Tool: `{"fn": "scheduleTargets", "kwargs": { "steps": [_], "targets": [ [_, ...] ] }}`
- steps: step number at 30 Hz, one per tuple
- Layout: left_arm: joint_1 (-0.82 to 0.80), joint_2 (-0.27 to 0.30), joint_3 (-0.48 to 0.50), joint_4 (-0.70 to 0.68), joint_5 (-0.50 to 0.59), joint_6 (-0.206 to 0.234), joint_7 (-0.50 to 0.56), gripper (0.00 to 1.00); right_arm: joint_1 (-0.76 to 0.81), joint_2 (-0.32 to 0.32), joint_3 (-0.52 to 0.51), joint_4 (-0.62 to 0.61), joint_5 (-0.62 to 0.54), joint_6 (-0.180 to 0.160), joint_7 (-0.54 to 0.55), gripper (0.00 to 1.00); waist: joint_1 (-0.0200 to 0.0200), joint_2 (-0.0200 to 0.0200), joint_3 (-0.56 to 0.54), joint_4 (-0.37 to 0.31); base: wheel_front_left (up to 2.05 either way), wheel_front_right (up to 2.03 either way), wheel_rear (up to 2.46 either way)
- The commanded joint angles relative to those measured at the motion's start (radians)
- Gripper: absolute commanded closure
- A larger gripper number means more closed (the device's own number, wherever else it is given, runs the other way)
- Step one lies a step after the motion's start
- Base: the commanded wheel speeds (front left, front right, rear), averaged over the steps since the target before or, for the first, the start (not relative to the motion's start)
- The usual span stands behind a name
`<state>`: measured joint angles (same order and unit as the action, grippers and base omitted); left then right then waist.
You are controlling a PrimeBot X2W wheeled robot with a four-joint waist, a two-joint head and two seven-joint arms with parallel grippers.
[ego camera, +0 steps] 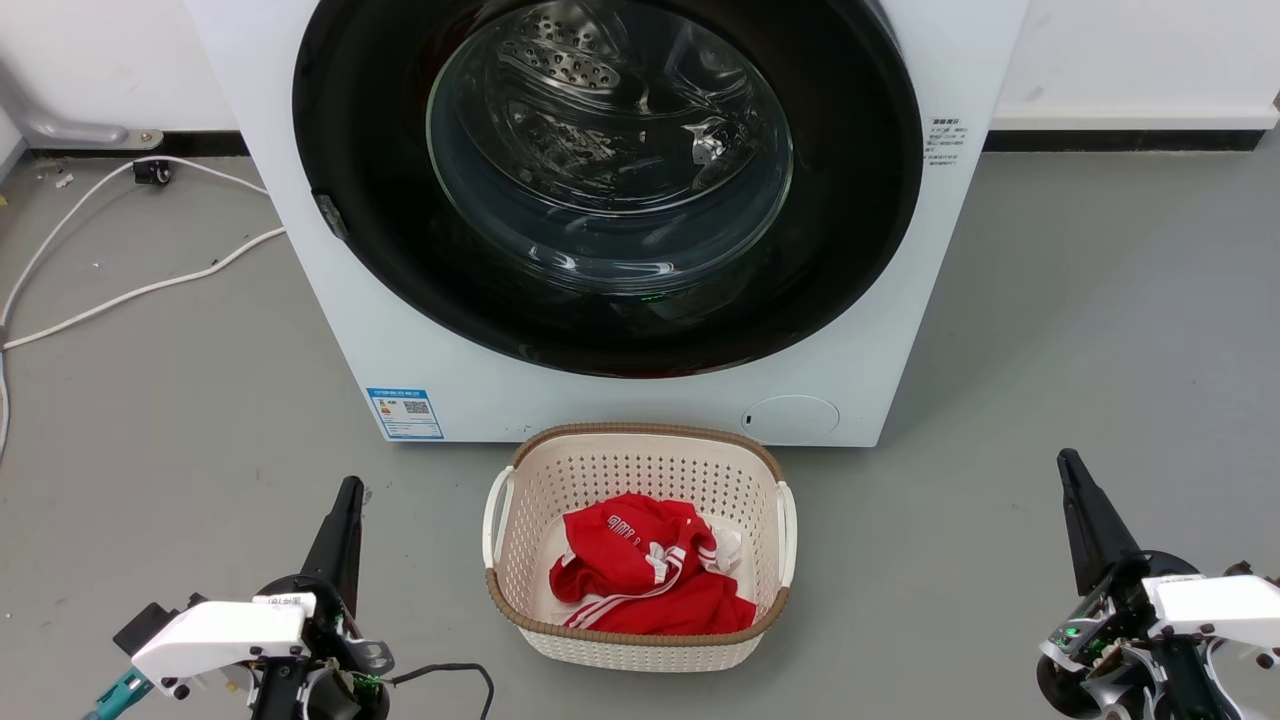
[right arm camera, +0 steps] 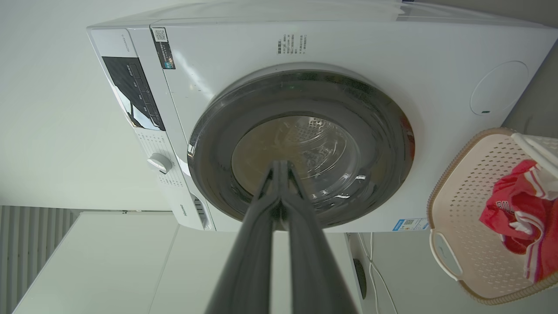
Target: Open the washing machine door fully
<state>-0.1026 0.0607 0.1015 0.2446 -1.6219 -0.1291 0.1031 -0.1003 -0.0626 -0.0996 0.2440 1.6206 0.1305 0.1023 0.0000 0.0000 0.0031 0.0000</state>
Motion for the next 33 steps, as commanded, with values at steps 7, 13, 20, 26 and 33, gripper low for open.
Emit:
{"fn": "scheduleTargets", "kwargs": {
  "steps": [7,13,20,26,33],
  "targets": [
    [-0.009,-0.002,0.004,0.002,0.007,-0.003,0.005,1.00,-0.013,0.004,-0.003,0.001,-0.005,0.000,0.004,1.00,0.0000,0.0000,0.000,0.000,0.00,0.00,0.00],
    [-0.009,-0.002,0.005,0.001,0.007,-0.003,0.006,1.00,-0.013,0.004,-0.004,0.001,-0.006,0.000,0.005,1.00,0.0000,0.0000,0.000,0.000,0.00,0.00,0.00],
    [0.011,-0.005,-0.006,0.011,0.003,0.000,-0.006,0.00,0.013,0.004,0.002,0.009,-0.002,0.000,-0.003,0.00,0.0000,0.0000,0.000,0.000,0.00,0.00,0.00],
    [0.012,-0.005,-0.031,-0.013,0.015,0.000,-0.038,0.00,0.025,0.004,0.026,-0.023,-0.018,0.000,-0.035,0.00,0.0000,0.0000,0.000,-0.001,0.00,0.00,0.00],
    [0.014,-0.006,-0.042,-0.051,0.077,0.000,-0.071,0.00,0.037,0.005,0.035,-0.063,-0.100,0.000,-0.068,0.00,0.0000,0.0000,-0.001,0.000,0.00,0.00,0.00]
  ]
}}
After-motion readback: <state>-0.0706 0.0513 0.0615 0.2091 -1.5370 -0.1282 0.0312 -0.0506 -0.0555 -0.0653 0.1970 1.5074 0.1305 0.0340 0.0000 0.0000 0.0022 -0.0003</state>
